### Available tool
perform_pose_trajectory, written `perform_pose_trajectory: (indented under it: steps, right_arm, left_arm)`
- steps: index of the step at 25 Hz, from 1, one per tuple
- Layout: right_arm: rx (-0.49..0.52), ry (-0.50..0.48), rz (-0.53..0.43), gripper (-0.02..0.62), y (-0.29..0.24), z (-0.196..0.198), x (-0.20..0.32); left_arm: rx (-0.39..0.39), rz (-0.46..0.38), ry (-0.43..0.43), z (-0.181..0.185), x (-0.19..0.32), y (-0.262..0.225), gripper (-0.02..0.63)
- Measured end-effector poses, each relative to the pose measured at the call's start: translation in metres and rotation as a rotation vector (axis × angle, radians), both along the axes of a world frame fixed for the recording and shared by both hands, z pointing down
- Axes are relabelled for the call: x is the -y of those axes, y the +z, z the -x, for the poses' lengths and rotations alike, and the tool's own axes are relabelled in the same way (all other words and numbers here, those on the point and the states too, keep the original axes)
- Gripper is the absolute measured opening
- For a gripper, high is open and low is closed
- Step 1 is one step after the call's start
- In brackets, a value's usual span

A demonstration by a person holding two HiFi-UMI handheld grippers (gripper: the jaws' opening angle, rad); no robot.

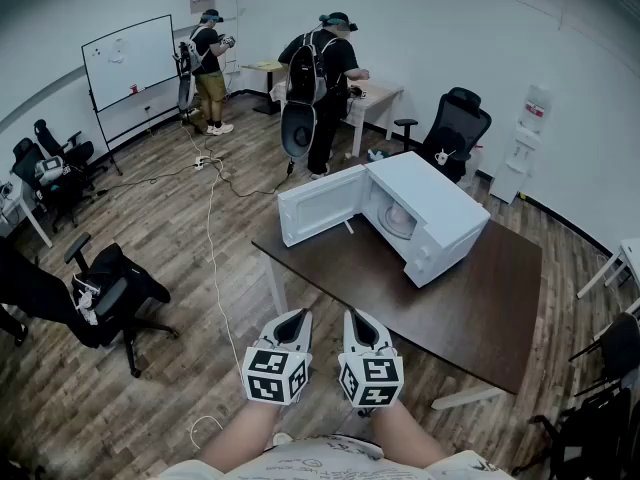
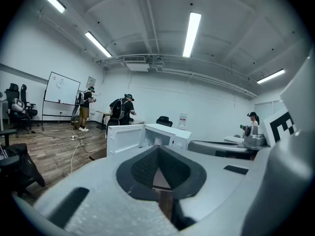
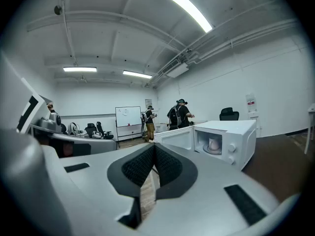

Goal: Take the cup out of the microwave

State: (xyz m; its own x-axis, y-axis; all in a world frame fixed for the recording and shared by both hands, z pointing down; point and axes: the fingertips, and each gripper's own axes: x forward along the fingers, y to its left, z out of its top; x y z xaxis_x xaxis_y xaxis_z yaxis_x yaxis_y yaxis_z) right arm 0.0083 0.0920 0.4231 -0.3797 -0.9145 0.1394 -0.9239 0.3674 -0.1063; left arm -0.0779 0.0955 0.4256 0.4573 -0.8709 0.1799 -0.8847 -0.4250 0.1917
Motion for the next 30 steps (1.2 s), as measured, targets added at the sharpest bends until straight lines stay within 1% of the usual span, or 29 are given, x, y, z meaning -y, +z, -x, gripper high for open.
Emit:
perform_pose_trajectory:
  steps: [9, 15, 23, 30]
  right_arm:
    - [0.045, -0.005, -0.037, 0.015, -0.007, 0.04, 0.009]
    - [0.033, 0.028, -0.038, 0.015, -0.004, 0.069, 0.01]
    - [-0.001, 0.063, -0.001, 0.015, 0.012, 0.101, 0.005]
    - [-0.028, 0.061, 0.001, 0.015, 0.014, 0.114, 0.023]
  left_arm:
    - [-0.001, -0.012, 0.032, 0.031, 0.012, 0.0, 0.014]
    - [0.004, -0.012, 0.066, 0.063, 0.016, 0.005, 0.014]
    - [-0.008, 0.01, 0.112, 0.093, 0.014, 0.021, 0.014]
    - [-0.019, 0.013, 0.101, 0.109, 0.029, 0.026, 0.014]
